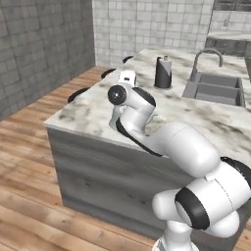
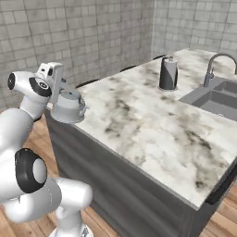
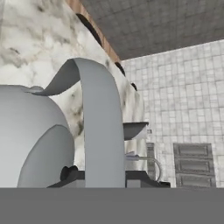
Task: The kettle is done boiling. Turn off the stove, then wait for 300 timesteps before moving the kettle to the dining table.
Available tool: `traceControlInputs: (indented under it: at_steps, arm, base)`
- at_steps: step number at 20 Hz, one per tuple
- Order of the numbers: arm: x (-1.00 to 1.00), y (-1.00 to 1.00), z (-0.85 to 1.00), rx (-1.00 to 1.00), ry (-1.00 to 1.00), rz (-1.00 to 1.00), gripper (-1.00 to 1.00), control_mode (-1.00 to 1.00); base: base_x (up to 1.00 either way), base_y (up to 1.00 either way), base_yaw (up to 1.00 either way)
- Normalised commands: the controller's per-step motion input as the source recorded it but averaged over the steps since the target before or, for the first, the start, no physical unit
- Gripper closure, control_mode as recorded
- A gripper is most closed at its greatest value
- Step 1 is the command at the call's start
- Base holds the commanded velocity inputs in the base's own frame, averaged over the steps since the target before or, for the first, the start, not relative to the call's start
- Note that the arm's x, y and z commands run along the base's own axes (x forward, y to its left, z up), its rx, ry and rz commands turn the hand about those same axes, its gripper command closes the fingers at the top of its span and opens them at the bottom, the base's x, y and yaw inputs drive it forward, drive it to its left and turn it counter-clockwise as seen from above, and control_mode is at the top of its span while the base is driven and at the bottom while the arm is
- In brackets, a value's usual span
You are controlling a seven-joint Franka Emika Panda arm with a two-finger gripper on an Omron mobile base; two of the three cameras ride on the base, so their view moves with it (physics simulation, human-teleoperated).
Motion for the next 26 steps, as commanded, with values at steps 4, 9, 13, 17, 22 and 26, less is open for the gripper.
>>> traceControlInputs:
  at_steps: [4, 9, 13, 17, 22, 26]
  arm:
    - [0.0, 0.0, 0.0, 0.0, 0.0, 0.0, 1.0, 1.0]
    - [0.0, 0.0, 0.0, 0.0, 0.0, 0.0, 1.0, 1.0]
    - [0.0, 0.0, 0.0, 0.0, 0.0, 0.0, 1.0, 1.0]
    - [0.0, 0.0, 0.0, 0.0, 0.0, 0.0, 1.0, 1.0]
    - [0.0, 0.0, 0.0, 0.0, 0.0, 0.0, 1.0, 1.0]
    - [0.0, 0.0, 0.0, 0.0, 0.0, 0.0, 1.0, 1.0]
  base:
    - [0.36, 0.81, -0.38]
    - [0.34, 0.81, -0.38]
    - [0.32, 0.82, -0.38]
    - [0.3, 0.78, -0.38]
    - [0.29, 0.77, -0.38]
    - [0.28, 0.75, -0.38]
